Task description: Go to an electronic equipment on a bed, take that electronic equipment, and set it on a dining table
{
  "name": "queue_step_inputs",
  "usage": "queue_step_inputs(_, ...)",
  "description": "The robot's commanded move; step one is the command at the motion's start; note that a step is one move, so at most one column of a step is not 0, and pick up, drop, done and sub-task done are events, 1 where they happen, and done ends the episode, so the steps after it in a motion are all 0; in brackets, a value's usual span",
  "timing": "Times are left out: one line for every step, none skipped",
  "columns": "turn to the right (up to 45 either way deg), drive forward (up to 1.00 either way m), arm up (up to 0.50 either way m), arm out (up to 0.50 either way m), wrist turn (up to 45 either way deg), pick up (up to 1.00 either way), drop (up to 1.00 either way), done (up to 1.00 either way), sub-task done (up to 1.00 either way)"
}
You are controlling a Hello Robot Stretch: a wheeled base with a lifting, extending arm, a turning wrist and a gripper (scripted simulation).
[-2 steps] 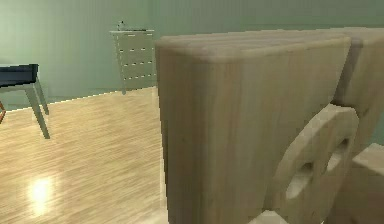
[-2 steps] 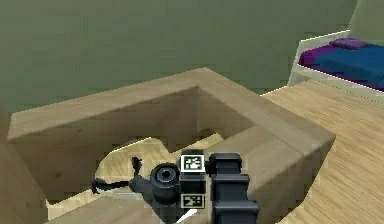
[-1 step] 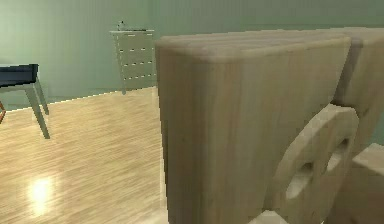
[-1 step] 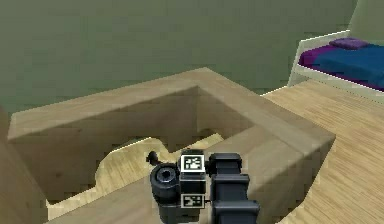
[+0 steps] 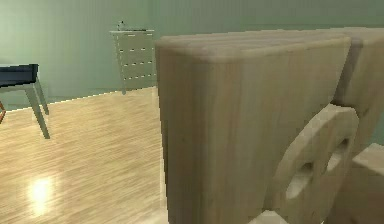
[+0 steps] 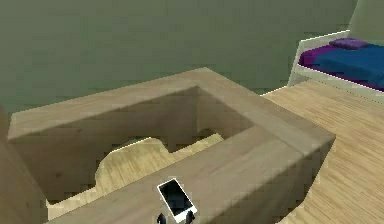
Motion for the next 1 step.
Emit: queue_step_inputs(0.0, 0.0, 0.0, 0.0, 0.0, 1.0, 0.0, 0.0, 0.0)
